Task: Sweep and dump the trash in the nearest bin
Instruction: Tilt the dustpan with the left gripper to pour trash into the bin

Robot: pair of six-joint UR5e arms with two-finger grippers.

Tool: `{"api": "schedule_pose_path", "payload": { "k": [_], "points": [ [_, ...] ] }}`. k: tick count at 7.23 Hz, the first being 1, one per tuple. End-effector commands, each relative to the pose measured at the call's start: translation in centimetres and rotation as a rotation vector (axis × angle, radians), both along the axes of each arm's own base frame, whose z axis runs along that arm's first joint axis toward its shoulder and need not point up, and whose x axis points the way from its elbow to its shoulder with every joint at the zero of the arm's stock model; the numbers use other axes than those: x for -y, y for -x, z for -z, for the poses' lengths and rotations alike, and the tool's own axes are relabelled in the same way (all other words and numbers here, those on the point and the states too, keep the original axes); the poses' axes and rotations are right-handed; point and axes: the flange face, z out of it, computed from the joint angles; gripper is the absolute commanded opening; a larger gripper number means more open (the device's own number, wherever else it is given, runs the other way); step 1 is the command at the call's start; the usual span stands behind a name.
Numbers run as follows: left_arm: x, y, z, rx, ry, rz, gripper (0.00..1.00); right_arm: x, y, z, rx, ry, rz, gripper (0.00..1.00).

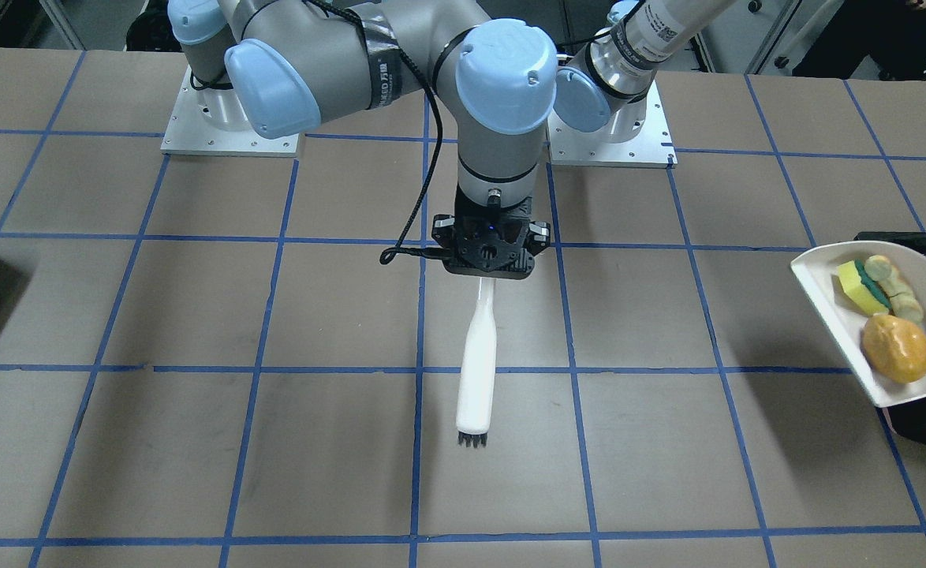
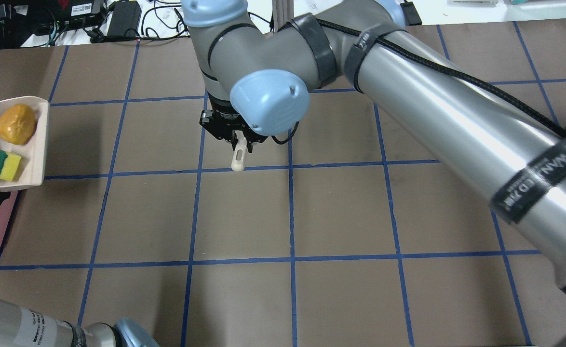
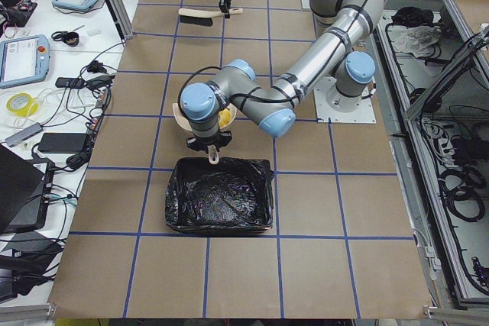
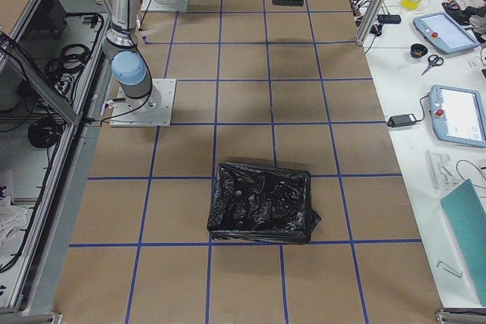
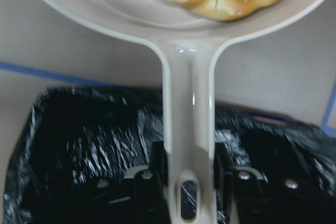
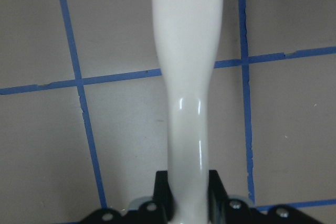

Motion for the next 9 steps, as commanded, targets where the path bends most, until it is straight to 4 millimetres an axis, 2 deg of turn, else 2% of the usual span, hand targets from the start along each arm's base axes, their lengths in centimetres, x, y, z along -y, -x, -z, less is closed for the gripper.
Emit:
{"api": "schedule_pose_path", "payload": {
  "k": [1,2,3,4,5,6,7,8,9],
  "points": [
    [-2.1,-5.6,-3.5,0.129,-0.035,-0.007,0.00,-3.6,5.3,0.6,0.010,0.017,-0.018,0.00],
    [-2.8,-8.3,-4.7,0.273,-0.030,-0.036,0.00,-4.3,5.6,0.2,0.012,0.021,-0.018,0.00],
    [-3.3,-9.4,-4.9,0.334,-0.063,-0.049,0.00,-4.4,5.7,0.1,0.013,0.021,-0.019,0.00],
    [-3.7,-10.3,-5.8,0.445,-0.088,-0.064,0.00,-4.8,5.8,-0.4,0.015,0.025,-0.019,0.00],
    [-4.1,-10.4,-5.9,0.481,-0.127,-0.062,0.00,-5.3,6.2,0.0,0.007,0.016,-0.025,0.00],
    [-4.1,-10.7,-6.9,0.592,-0.160,-0.063,0.00,-6.0,7.1,0.2,0.000,0.006,-0.062,0.00],
    [-3.1,-9.5,-6.6,0.643,-0.219,-0.042,0.00,-6.3,7.5,0.7,-0.004,0.000,-0.086,0.00],
    [-1.3,-7.5,-7.3,0.757,-0.234,-0.041,0.00,-6.6,7.9,2.1,0.005,-0.014,-0.076,0.00],
    [0.0,-5.4,-7.1,0.833,-0.214,-0.037,0.00,-6.8,8.6,3.1,0.001,-0.019,-0.068,0.00]
  ]
}}
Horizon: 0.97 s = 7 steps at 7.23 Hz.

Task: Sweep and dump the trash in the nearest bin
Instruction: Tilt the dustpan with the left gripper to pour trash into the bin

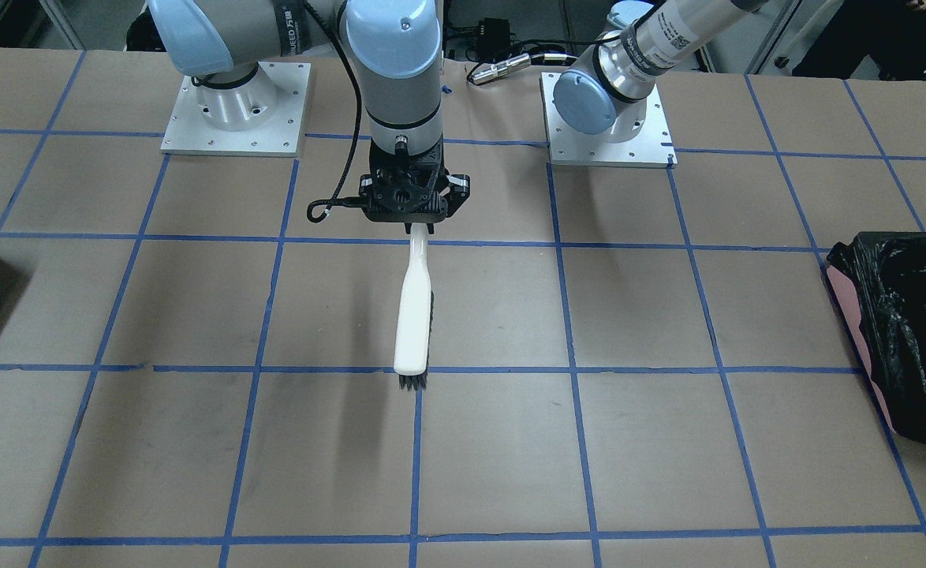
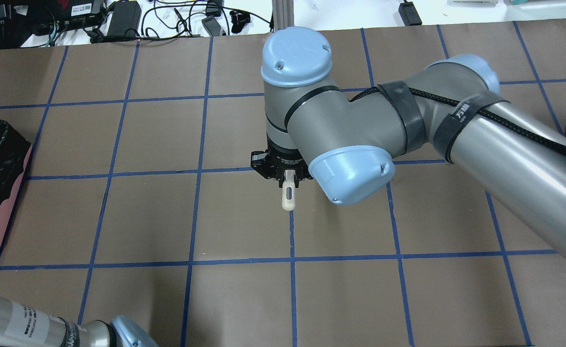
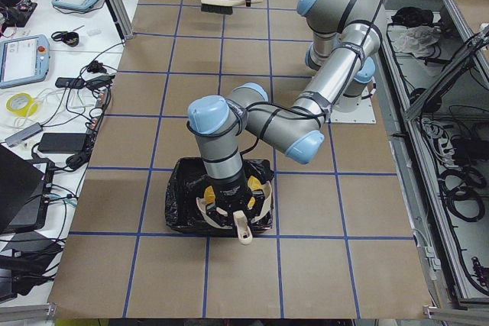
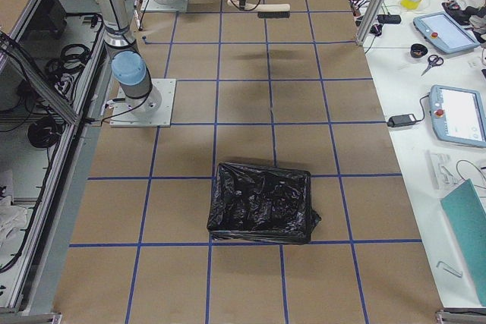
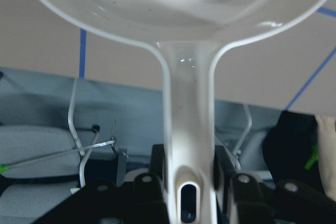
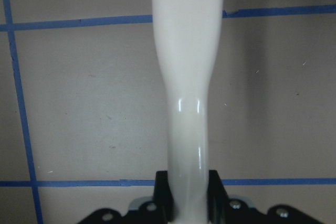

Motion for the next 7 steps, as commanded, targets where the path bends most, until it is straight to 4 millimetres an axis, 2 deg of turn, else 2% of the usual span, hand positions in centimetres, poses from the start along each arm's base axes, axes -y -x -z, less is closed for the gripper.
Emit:
{"api": "schedule_pose_path", "payload": {
  "k": [1,3,4,7],
  "points": [
    [3.0,4.6,0.1,0.146,0.004,0.036,0.00,-0.6,0.9,1.9,-0.003,-0.011,0.008,0.00],
    [3.0,5.1,-0.4,0.154,0.010,0.035,0.00,-1.6,1.5,4.1,-0.007,-0.019,0.005,0.00],
    [3.1,5.4,-1.3,0.164,0.034,0.033,0.00,-2.2,1.5,5.1,0.004,-0.010,0.019,0.00],
    [3.1,7.9,-5.3,0.104,0.193,0.128,0.00,-2.9,0.9,6.8,-0.004,-0.030,0.004,0.00]
  ]
}}
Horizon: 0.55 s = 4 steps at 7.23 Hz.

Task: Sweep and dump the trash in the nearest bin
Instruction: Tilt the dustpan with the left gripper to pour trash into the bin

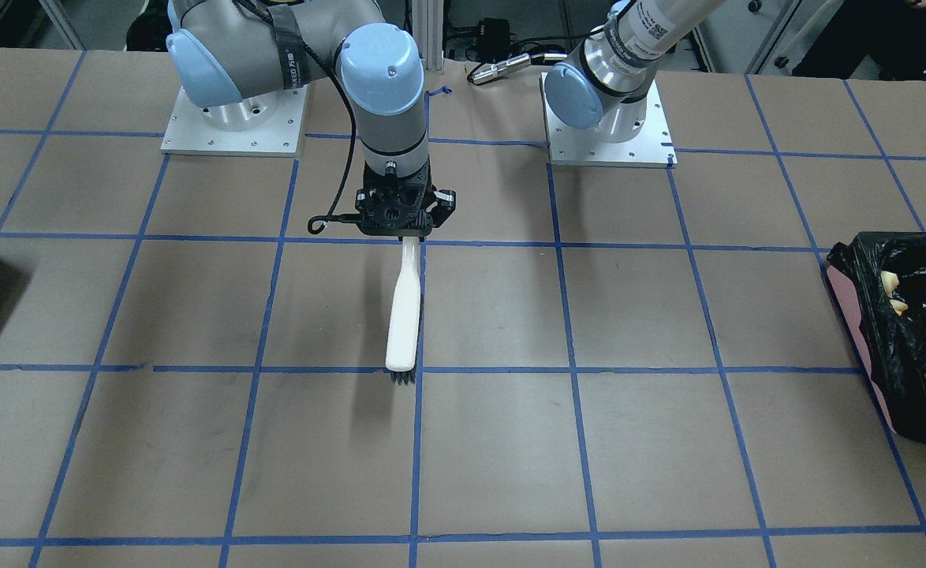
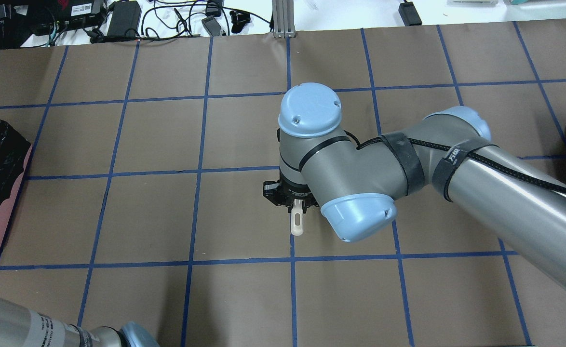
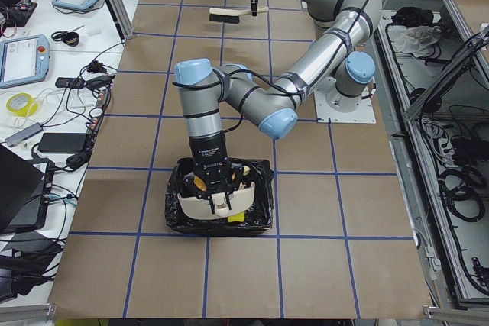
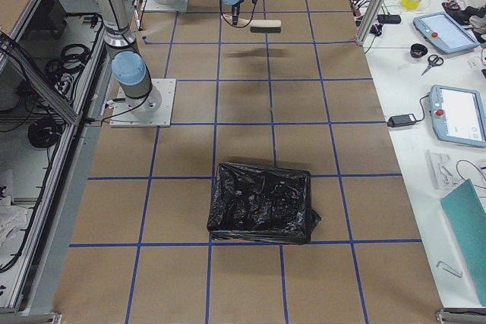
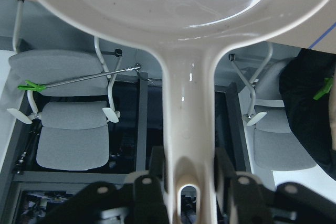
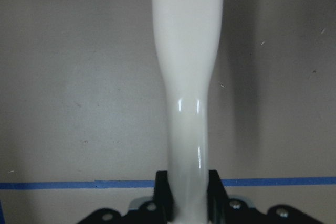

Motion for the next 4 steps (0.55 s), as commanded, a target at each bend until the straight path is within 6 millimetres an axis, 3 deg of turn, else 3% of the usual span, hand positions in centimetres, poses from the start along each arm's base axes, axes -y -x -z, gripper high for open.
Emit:
{"api": "schedule_pose_path", "payload": {
  "k": [1,2,4],
  "points": [
    [0.6,1.8,-1.3,-0.093,0.098,0.094,0.00,-0.8,-0.8,2.0,-0.020,-0.029,-0.024,0.00],
    [1.2,3.2,-1.0,-0.174,0.122,0.127,0.00,-1.8,-1.9,2.6,-0.034,-0.031,-0.052,0.00],
    [3.0,7.2,-1.0,-0.275,0.202,0.098,0.00,-2.3,-2.0,3.2,-0.044,-0.044,-0.048,0.00]
  ]
}}
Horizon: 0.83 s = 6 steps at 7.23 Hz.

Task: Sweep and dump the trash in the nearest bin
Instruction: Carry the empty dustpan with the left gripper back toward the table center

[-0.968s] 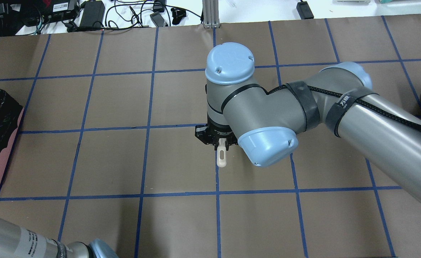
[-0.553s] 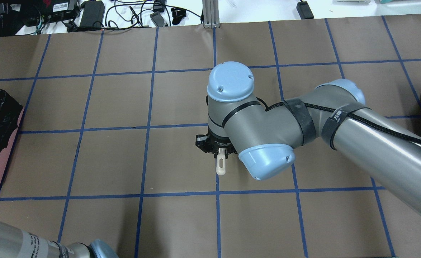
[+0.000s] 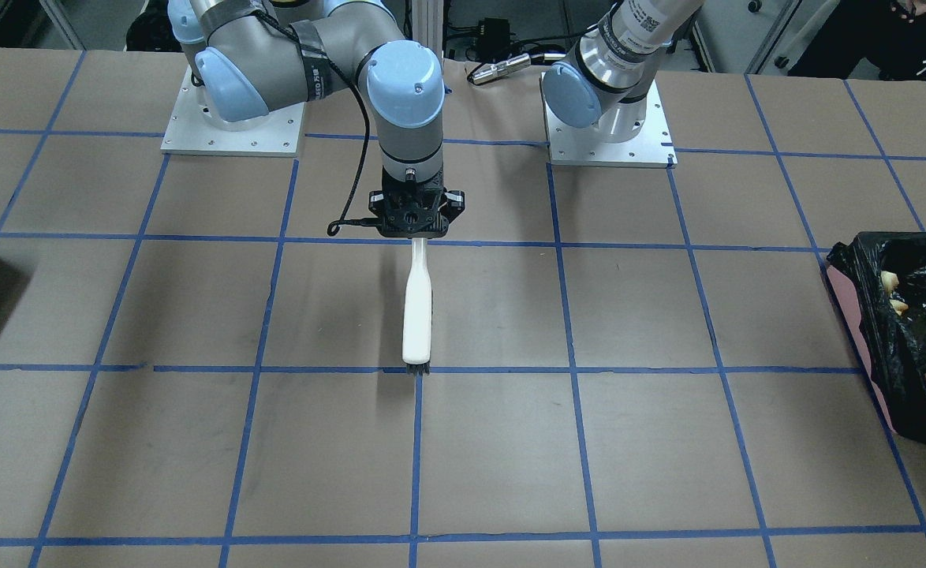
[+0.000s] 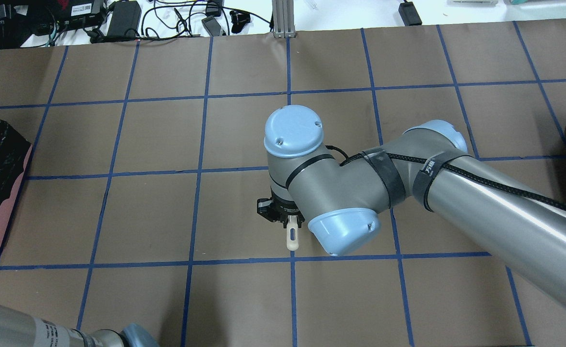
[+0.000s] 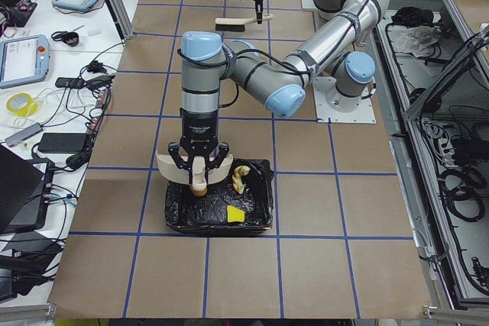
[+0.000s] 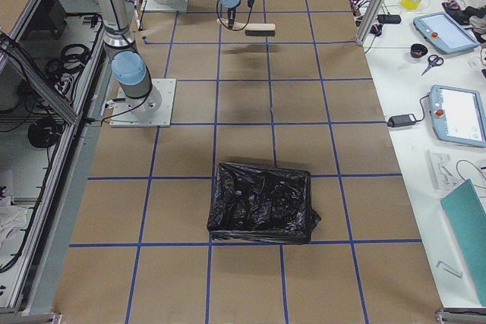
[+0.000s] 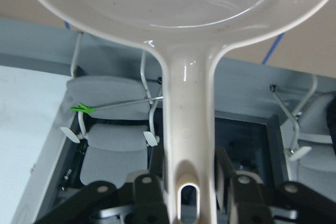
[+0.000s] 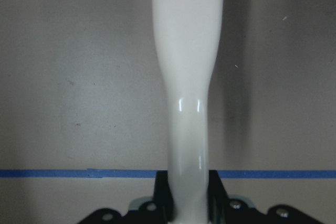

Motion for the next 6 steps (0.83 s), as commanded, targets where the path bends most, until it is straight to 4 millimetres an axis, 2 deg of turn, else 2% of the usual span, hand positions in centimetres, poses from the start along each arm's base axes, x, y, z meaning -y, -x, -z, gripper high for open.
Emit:
{"api": "schedule_pose_path", "payload": {
  "k": [1,2,3,4,5,6],
  "points": [
    [1.3,4.1,0.4,-0.144,0.066,-0.075,0.00,-1.3,0.3,1.7,-0.017,-0.032,-0.002,0.00],
    [1.6,4.9,1.8,-0.209,0.088,-0.180,0.00,-1.6,0.5,1.9,-0.015,-0.025,0.000,0.00],
    [2.7,7.6,4.2,-0.250,0.106,-0.264,0.00,-1.7,0.5,2.0,-0.014,-0.029,0.001,0.00],
    [4.4,13.0,4.2,-0.249,0.163,-0.314,0.00,-1.8,0.5,2.4,-0.016,-0.036,0.000,0.00],
    [5.2,17.1,4.8,-0.274,0.200,-0.403,0.00,-1.8,0.6,2.2,-0.019,-0.031,0.000,0.00],
    [5.5,20.2,6.7,-0.306,0.206,-0.485,0.00,-2.1,0.7,2.6,-0.021,-0.040,-0.002,0.00]
  ]
}}
